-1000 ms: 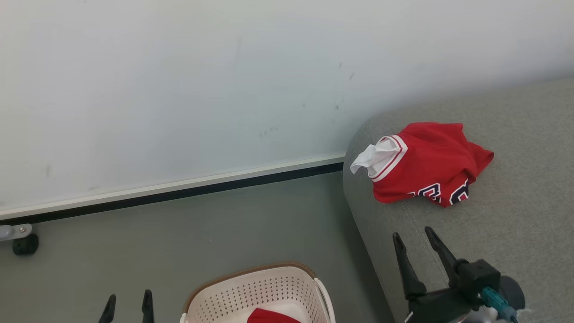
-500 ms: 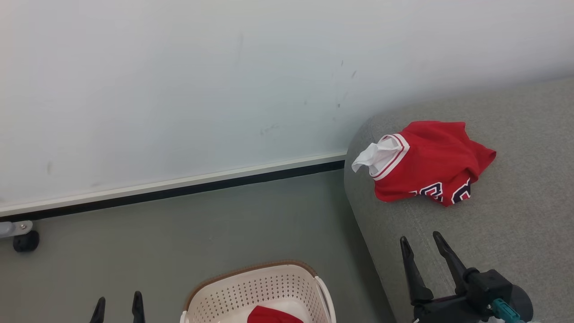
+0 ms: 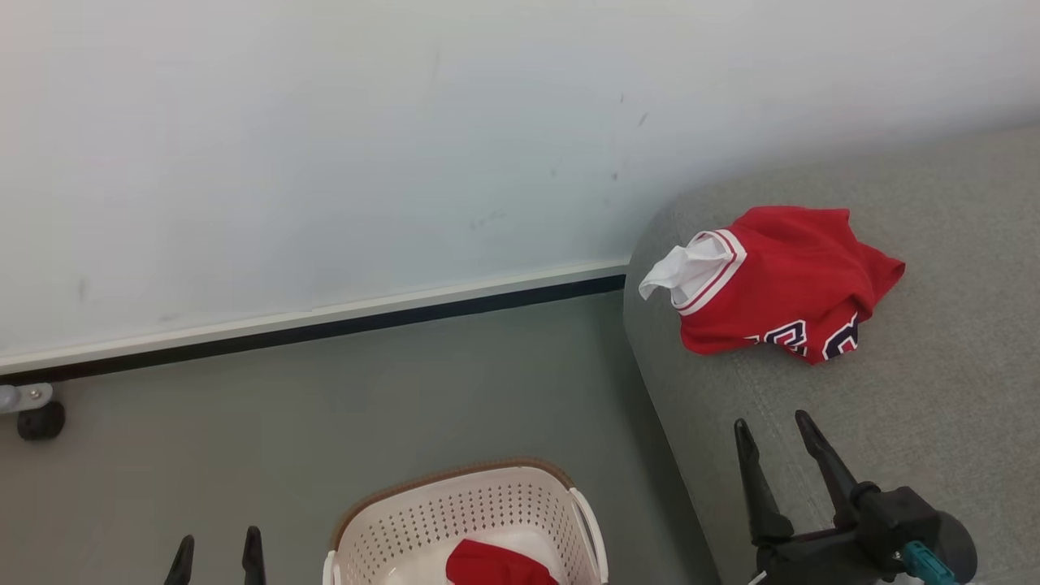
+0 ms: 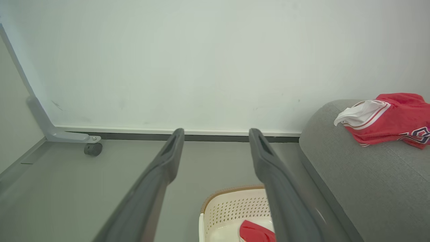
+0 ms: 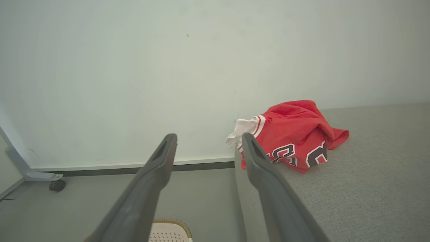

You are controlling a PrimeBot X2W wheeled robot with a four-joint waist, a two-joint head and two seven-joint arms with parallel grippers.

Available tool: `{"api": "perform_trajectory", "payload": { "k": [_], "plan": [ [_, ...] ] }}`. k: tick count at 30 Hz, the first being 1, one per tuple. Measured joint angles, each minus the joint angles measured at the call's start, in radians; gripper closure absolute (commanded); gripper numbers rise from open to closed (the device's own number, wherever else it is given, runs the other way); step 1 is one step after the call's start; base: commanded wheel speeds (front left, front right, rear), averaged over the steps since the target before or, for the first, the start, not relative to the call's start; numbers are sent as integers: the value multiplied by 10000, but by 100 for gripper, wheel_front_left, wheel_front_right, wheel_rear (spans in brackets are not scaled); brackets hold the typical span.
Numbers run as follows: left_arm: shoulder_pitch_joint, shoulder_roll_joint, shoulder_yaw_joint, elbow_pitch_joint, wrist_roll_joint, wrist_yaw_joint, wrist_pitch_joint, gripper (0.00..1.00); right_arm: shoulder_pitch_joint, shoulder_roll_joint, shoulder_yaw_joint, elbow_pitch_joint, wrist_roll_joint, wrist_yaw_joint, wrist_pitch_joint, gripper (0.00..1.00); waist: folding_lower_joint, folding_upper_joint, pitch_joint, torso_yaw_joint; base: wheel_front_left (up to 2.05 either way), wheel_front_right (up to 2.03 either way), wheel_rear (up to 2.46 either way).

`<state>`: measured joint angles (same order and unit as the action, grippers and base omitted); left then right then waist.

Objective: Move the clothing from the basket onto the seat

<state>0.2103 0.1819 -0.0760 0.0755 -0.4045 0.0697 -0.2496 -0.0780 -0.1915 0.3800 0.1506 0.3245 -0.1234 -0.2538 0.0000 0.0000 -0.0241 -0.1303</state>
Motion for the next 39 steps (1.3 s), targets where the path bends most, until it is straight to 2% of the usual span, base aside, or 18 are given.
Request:
{"api": "perform_trajectory", "payload": {
  "k": [6,13,25,32,39],
  "plan": [
    [-156,153,-240,6,213,-188,0,0,16,4,-314,-209,-102,-12,0,0,0,1,410,-37,0,0,0],
    [-1084,244,-794,380,439,-585,123,0,-212,35,-780,-531,-236,-12,-2,0,1,0,1194,-109,0,0,0],
    [-2775,205,-2171,2138,1166,-1237,1114,0,-784,263,-1127,-1335,-895,-12,-29,0,2,1,2778,-315,0,0,0],
    [-3745,134,-2882,3283,1804,-1411,1603,0,-1426,437,-1087,-1985,-1406,-12,-29,0,3,2,3878,-505,0,0,0],
    [-4495,132,-3189,4151,2211,-1501,1822,0,-1619,681,-1101,-2552,-1641,-12,-29,0,3,3,4848,-727,0,0,0]
  ]
}}
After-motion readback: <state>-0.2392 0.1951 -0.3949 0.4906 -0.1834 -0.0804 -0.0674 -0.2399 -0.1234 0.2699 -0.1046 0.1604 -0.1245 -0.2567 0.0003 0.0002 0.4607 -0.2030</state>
